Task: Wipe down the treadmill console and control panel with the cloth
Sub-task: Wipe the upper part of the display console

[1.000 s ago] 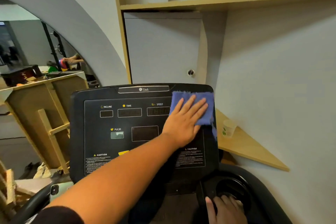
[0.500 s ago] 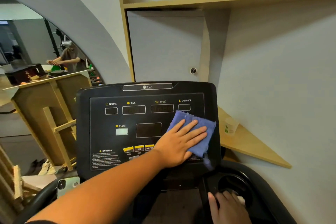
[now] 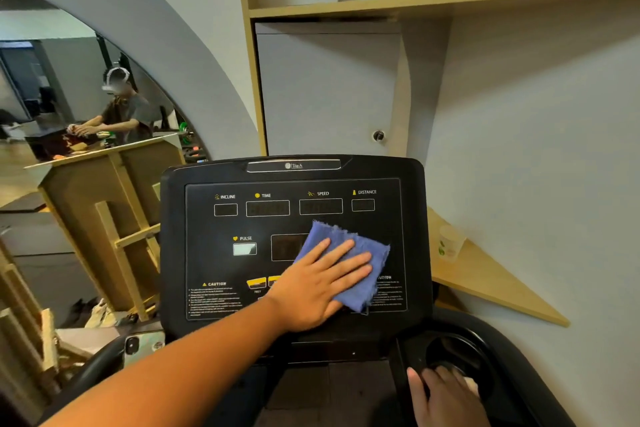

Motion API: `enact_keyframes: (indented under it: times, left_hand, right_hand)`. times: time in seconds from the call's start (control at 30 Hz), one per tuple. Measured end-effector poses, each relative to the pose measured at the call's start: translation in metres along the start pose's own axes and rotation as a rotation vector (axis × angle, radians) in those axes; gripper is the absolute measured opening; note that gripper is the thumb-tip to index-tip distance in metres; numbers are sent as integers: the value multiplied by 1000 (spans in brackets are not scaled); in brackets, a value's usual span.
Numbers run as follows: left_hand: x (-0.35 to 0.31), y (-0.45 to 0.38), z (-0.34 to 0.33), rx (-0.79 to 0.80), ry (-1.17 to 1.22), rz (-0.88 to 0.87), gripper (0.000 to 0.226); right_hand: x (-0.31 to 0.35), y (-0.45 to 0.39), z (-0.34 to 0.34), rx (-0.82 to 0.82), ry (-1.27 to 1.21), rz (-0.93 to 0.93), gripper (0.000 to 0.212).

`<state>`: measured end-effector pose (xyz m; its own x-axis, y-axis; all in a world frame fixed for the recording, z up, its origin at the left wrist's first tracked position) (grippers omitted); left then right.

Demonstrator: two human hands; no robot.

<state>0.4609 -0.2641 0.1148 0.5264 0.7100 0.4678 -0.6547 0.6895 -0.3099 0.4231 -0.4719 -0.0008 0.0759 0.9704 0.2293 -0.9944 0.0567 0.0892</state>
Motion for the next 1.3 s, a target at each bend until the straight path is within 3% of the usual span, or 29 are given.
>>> enact_keyframes:
  times: [0.1,0.23,0.33,0.37,0.5,0.57,0.63,0.77,0.87,0.97,1.07,1.17,1.3]
  left_hand:
    - [54,22,14,-44,-38,124,69]
    - [156,46,49,-132,41,604,68]
    - [147,44,47,-179,90,768,70]
    - [124,36,39,-163,88,703,71]
    - [14,35,-5,24,31,106,73]
    - [25,49,-1,27,8,33,69]
    - [78,63,14,-54,-4,199,66]
    - [202,135,37,-186,99,877,66]
    - [205,142,36,-256,175,1192,69]
    - [177,102,35,-322,297,1335,73]
    - [131,38,35,-289,293,1196,74]
    - [63,-30,29,-199,238,805,72]
    - [45,-35,26,-97,157,419,67]
  right_hand:
    - [-4,-6,-8,-2,60,-13,54]
    - [-4,-12,-16,3,85,-38,53]
    - [-3,-8,-8,-78,108,-26,47]
    - [-3,-6,-6,-106,118,-18,46]
    - [1,-6,-4,-126,101,13,46]
    - [5,-11,-5,-98,104,31,45]
    - [4,-8,-8,-111,101,48,43]
    - [8,-1,2,-180,73,82,43]
    - [11,2,12,-178,24,65,47]
    - [10,8,12,-200,-6,39,40]
    - [9,8,5,-227,63,47,22]
    - [8,11,6,-264,29,70,21]
    - [9,23,13,-351,6,125,46]
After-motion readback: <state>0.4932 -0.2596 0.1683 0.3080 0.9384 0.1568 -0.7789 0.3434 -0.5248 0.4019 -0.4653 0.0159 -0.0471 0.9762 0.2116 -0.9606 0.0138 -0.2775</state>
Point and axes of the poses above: each hand's wrist, its own y-axis away from the middle knuckle, its own z-axis out of the back of the hand, x = y × z, the point moved 10 cm from there along -y, towards the middle knuckle, and after that the axes turned 2 degrees about x, right-handed, at the moved point
